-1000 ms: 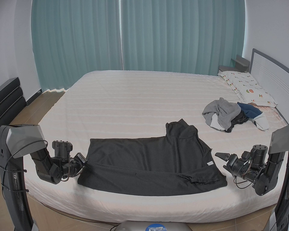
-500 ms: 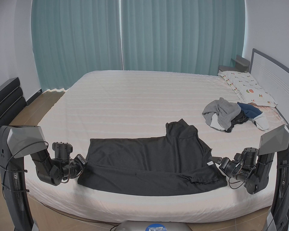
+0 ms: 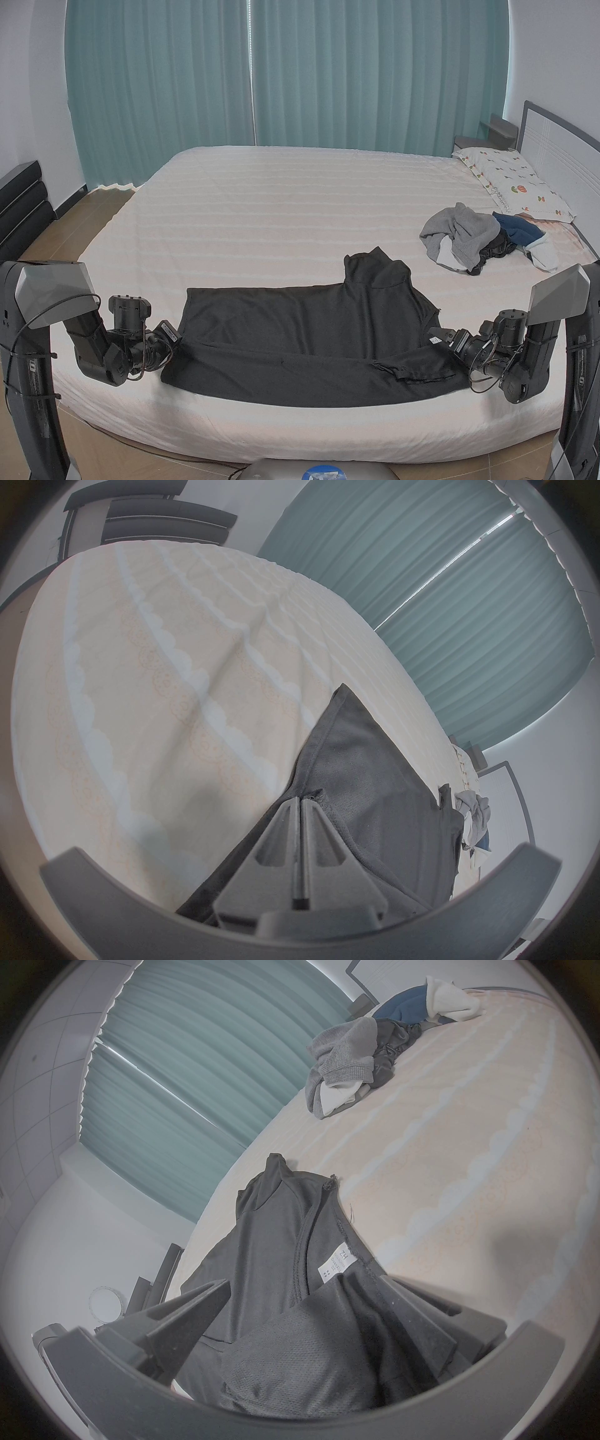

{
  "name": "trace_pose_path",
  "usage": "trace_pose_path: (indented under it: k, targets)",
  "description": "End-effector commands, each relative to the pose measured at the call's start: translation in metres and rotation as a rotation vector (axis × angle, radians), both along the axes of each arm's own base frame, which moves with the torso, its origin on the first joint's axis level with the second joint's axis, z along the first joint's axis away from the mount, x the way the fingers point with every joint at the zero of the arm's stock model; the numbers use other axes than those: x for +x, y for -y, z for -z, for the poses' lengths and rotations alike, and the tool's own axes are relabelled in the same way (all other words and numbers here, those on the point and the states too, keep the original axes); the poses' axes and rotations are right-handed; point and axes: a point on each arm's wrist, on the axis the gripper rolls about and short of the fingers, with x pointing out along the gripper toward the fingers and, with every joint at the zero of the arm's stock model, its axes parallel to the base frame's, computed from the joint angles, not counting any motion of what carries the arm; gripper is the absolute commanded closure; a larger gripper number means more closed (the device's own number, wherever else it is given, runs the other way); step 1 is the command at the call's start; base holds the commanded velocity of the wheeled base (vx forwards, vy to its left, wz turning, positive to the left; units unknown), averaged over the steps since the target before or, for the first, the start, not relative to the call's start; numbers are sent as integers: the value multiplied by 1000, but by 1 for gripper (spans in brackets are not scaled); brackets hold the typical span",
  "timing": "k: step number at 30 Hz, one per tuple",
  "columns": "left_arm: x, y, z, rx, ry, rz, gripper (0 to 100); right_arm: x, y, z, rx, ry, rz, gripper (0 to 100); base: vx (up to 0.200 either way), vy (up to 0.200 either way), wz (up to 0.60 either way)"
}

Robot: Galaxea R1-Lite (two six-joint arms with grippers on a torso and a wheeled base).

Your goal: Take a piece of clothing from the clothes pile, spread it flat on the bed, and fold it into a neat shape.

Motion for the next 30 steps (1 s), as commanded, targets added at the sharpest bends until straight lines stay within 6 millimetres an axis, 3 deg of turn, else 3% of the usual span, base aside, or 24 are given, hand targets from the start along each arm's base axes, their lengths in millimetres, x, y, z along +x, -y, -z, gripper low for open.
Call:
trace_pose_path:
  k: [1,7,17,26,27,30]
  targets:
    - [0,0,1,0,-2,0,100,0,-1,0,1,12,-3,0,0,0,0]
    - [0,0,1,-2,-2,-1,100,2,2,-17,13,62,9,0,0,0,0]
    - [0,0,0,-2,0,-1,100,0,-6,6,2,0,-20,0,0,0,0]
    - [0,0,0,-2,0,-2,100,1,-4,10,-2,-9,-14,0,0,0,0]
    - [0,0,0,-3,0,-2,100,1,-3,10,-2,-7,-12,100,0,0,0]
    - [0,0,1,0,-2,0,100,1,-2,7,-2,-1,-6,100,0,0,0]
